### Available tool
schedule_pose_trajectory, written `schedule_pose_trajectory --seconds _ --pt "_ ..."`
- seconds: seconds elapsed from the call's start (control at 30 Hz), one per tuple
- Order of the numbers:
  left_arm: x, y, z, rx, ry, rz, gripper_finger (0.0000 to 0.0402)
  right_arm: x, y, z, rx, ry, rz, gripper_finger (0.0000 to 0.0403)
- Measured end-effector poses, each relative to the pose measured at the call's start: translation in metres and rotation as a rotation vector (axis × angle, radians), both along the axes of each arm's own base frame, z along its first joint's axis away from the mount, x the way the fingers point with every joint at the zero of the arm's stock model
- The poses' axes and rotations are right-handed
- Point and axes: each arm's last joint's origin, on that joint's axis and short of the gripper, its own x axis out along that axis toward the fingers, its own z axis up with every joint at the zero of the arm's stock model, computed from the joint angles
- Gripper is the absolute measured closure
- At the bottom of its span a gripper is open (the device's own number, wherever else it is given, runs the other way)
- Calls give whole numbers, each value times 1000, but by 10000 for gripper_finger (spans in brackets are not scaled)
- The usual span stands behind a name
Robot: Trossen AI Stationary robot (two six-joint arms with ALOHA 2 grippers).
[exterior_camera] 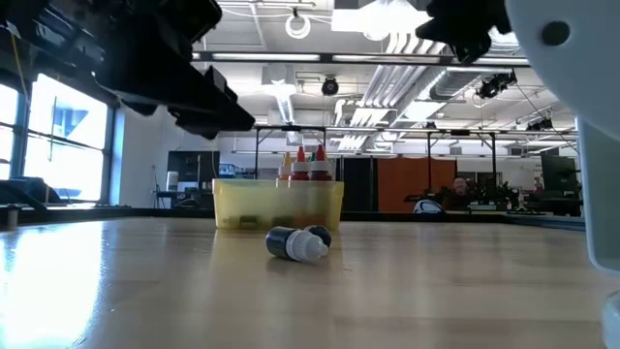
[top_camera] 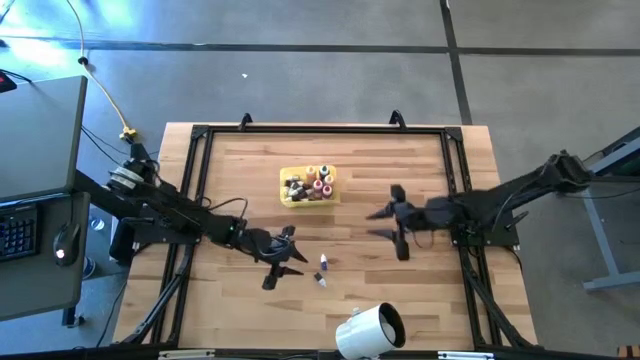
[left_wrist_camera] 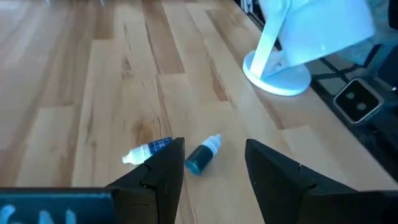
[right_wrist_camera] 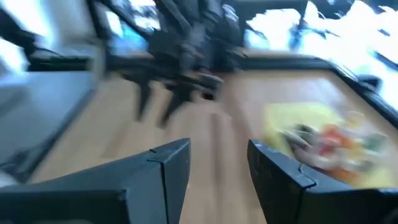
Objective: Pick & Place food coloring
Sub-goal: Put the small green food coloring bottle into the yellow container
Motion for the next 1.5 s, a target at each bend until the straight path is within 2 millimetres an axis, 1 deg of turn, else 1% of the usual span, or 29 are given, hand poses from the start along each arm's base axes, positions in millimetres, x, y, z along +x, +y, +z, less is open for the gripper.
schedule_pose_trajectory --seconds 0.1,0.2,0.33,0.43,0.5,0.67,0.8,0.9,1.17,1.27,1.4,1.5 --pt "11 -4 -15 9 22 1 234 -7 3 -16 9 -174 58 249" --pt "25 -10 -27 34 53 -5 234 -15 1 -31 -72 -252 51 249" --pt "41 -16 -41 105 81 -34 234 -21 -3 -23 -75 -392 25 248" --pt "51 -19 -44 128 81 -48 234 -21 -3 -24 -61 -379 24 249" --pt "55 -21 -47 134 88 -52 234 -21 -3 -20 -39 -390 24 248" --pt "57 -22 -58 155 159 -54 234 -21 -3 -22 -29 -381 25 248" --pt "58 -22 -63 152 167 -50 236 -21 -3 -21 -28 -383 25 247" --pt "59 -23 -64 150 161 -50 251 -21 -3 -21 -28 -385 24 247" --pt "59 -22 -64 162 152 -36 311 -21 -3 -21 -28 -383 24 247" --pt "59 -22 -63 166 151 -32 325 -21 -3 -21 -28 -384 24 247" --pt "53 -19 -51 188 181 -14 326 -21 -3 -21 -28 -384 24 247" --pt "44 -13 -28 243 207 59 321 -21 -3 -21 -28 -382 25 247"
